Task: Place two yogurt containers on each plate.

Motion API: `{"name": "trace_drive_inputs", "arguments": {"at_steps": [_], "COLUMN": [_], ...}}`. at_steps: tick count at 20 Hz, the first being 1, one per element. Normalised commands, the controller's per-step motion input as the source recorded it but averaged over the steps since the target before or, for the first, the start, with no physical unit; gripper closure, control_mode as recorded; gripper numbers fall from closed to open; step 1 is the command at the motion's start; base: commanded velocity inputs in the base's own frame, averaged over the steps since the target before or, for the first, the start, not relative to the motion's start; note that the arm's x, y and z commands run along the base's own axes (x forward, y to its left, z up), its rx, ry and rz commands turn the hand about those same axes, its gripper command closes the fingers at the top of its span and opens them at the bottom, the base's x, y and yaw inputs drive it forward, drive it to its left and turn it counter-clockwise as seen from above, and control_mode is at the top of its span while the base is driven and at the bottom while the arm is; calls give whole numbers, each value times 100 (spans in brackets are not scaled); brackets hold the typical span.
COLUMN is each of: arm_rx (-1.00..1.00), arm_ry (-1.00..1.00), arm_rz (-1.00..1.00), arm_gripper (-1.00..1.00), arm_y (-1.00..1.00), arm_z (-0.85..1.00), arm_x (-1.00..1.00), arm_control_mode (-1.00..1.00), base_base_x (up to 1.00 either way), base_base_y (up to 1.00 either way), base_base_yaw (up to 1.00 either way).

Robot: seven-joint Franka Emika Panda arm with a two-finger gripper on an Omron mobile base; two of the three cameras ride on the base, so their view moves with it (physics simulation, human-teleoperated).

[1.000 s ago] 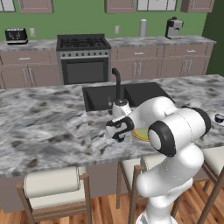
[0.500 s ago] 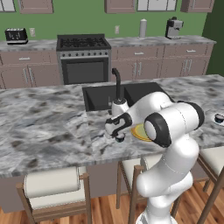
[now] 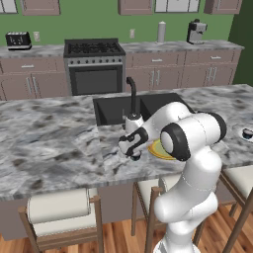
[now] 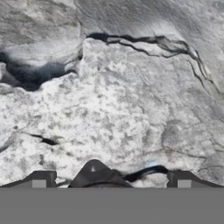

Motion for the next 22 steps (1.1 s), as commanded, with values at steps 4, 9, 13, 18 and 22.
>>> {"name": "trace_drive_inputs", "arguments": {"at_steps": [4,9,13,18,22], "arm_rx": [0,0,0,0,0], "arm_ry": [0,0,0,0,2], "arm_rz": [0,0,0,0,0], "arm_gripper": [-100,-100,-100,-100,-100], "arm_y": [0,-5,-5,-5,0], "arm_z": [-20,-8,-8,-11,-6], "arm_x": [0,-7,-11,-4,0], "arm_control_mode": [-100,-100,-100,-100,-100], "base_base_x": [0,0,0,0,0], "base_base_y": [0,0,0,0,0], "base_base_yaw": [0,0,0,0,0]}}
